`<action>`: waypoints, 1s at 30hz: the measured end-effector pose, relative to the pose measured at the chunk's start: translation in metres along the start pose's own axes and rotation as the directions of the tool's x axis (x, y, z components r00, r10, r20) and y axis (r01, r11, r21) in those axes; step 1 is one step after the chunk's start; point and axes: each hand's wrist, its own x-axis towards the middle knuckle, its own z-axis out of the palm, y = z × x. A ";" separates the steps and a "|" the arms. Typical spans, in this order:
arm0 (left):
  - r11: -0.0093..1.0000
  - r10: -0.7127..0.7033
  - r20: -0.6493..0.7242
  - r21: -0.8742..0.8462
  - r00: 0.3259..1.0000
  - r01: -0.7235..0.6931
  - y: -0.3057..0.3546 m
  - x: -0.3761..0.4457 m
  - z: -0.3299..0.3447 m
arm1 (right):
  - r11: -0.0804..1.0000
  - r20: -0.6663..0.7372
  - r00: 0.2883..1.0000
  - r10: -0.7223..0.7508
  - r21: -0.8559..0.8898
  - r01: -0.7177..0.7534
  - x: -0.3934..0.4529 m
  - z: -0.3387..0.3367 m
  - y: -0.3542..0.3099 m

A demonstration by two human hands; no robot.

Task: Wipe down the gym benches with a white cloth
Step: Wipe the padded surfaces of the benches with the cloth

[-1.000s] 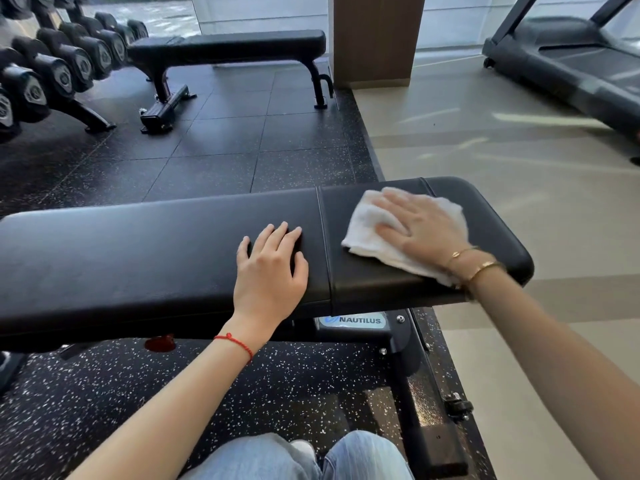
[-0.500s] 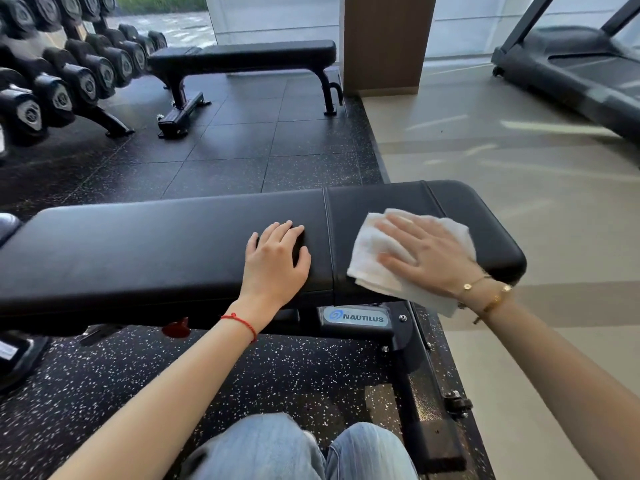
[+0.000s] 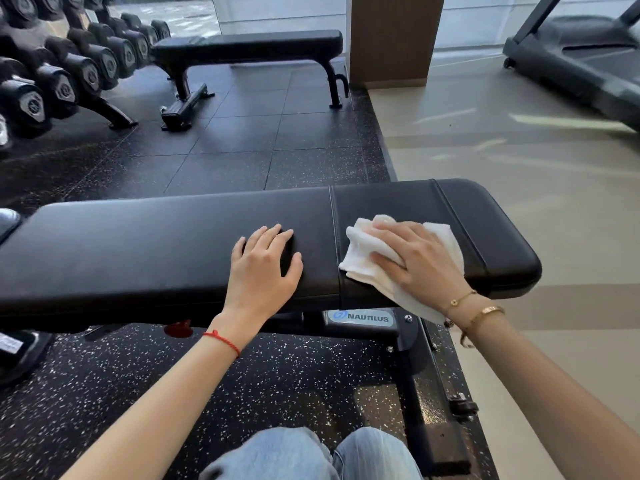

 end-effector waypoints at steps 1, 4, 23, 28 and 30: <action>1.000 0.007 -0.006 -0.002 1.000 -0.007 -0.001 0.003 0.000 | 1.000 -0.011 1.000 -0.022 -0.007 0.022 0.001 -0.001 0.001; 0.999 0.041 -0.024 -0.015 0.999 -0.042 -0.001 0.012 -0.006 | 0.999 0.008 1.000 -0.025 -0.028 0.026 0.009 -0.007 0.004; 0.997 0.019 0.193 -0.077 0.981 -0.004 0.110 0.146 -0.325 | 0.945 0.143 0.950 0.277 0.136 -0.296 0.097 -0.341 -0.086; 0.996 0.042 0.214 -0.080 0.976 -0.026 0.148 0.178 -0.393 | 0.926 0.086 0.940 0.330 0.166 -0.340 0.106 -0.428 -0.089; 0.996 0.043 0.201 -0.084 0.979 -0.027 0.166 0.187 -0.406 | 0.924 0.069 0.938 0.341 0.160 -0.347 0.107 -0.453 -0.078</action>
